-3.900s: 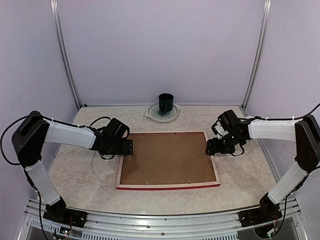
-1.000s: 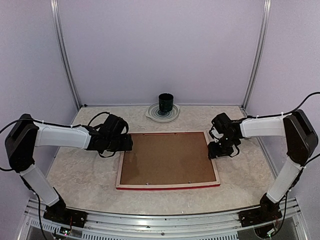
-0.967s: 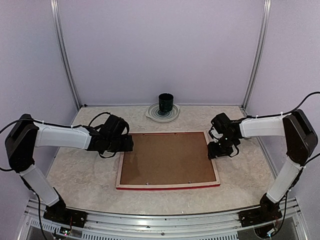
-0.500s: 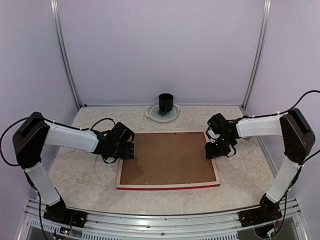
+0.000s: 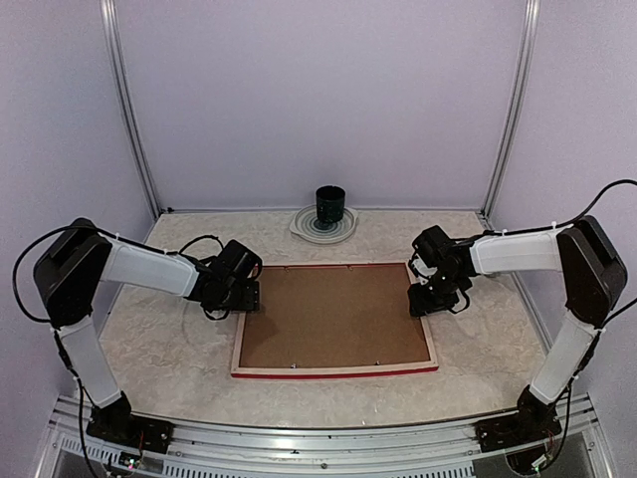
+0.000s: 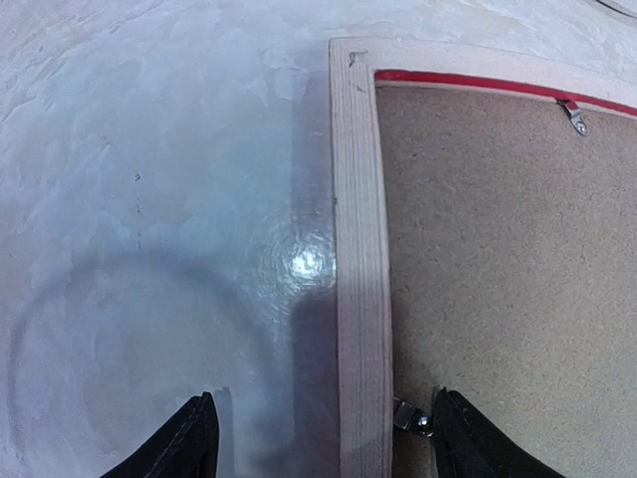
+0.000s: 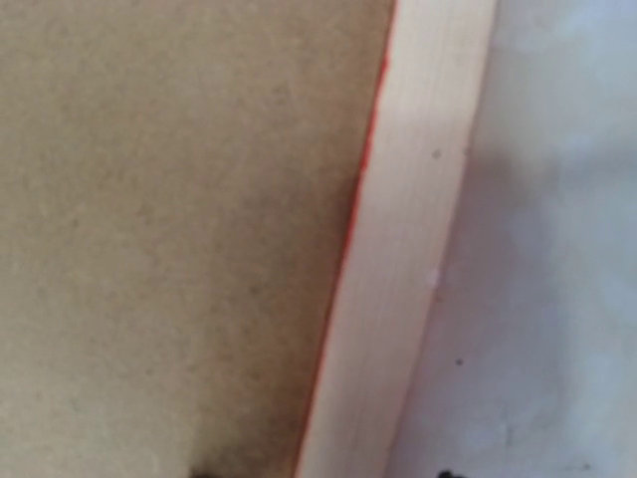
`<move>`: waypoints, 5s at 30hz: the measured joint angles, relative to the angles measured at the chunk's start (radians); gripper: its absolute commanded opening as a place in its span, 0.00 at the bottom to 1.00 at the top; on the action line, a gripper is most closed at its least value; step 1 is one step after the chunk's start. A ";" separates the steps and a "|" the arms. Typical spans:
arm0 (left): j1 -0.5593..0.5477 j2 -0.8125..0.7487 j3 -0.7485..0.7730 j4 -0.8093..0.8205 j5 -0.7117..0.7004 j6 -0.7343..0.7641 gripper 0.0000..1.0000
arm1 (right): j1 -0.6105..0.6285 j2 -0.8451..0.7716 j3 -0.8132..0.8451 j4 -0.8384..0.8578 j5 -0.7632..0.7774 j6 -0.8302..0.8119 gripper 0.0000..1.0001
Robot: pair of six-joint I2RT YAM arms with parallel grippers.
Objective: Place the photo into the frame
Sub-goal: Press the fastener onto the backboard, then pick up the photo frame from the center of the board.
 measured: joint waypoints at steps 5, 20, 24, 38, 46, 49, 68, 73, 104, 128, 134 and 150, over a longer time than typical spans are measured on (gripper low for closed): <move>0.015 0.016 0.006 0.026 0.010 0.008 0.62 | 0.000 0.000 0.000 0.001 0.000 -0.003 0.49; 0.017 0.022 0.009 0.050 0.043 0.019 0.40 | 0.000 0.002 0.002 0.000 0.000 -0.005 0.50; 0.017 0.021 0.009 0.051 0.053 0.021 0.37 | 0.000 0.003 0.004 -0.003 0.000 -0.005 0.49; 0.017 0.021 0.009 0.058 0.072 0.026 0.28 | 0.000 0.005 0.008 -0.008 0.000 -0.004 0.47; 0.017 0.020 0.008 0.058 0.072 0.026 0.28 | 0.000 0.005 0.008 -0.009 -0.003 -0.012 0.34; 0.018 0.019 0.006 0.060 0.072 0.026 0.28 | 0.000 0.005 0.008 -0.011 -0.004 -0.018 0.34; 0.026 0.018 0.005 0.061 0.084 0.026 0.28 | 0.003 0.007 0.010 -0.017 0.000 -0.021 0.12; 0.029 0.015 0.003 0.062 0.087 0.026 0.27 | 0.005 0.008 0.010 -0.016 0.011 -0.018 0.07; -0.020 -0.277 0.002 0.010 0.033 0.041 0.99 | -0.001 -0.212 0.020 -0.082 -0.058 -0.030 0.89; -0.557 -0.024 0.164 0.032 0.298 0.707 0.92 | -0.159 -0.541 -0.337 0.230 -0.316 0.045 0.91; -0.558 0.043 0.164 0.021 0.391 0.797 0.86 | -0.159 -0.588 -0.363 0.254 -0.332 0.045 0.90; -0.543 0.154 0.243 -0.019 0.451 0.935 0.50 | -0.204 -0.643 -0.376 0.278 -0.355 0.053 0.86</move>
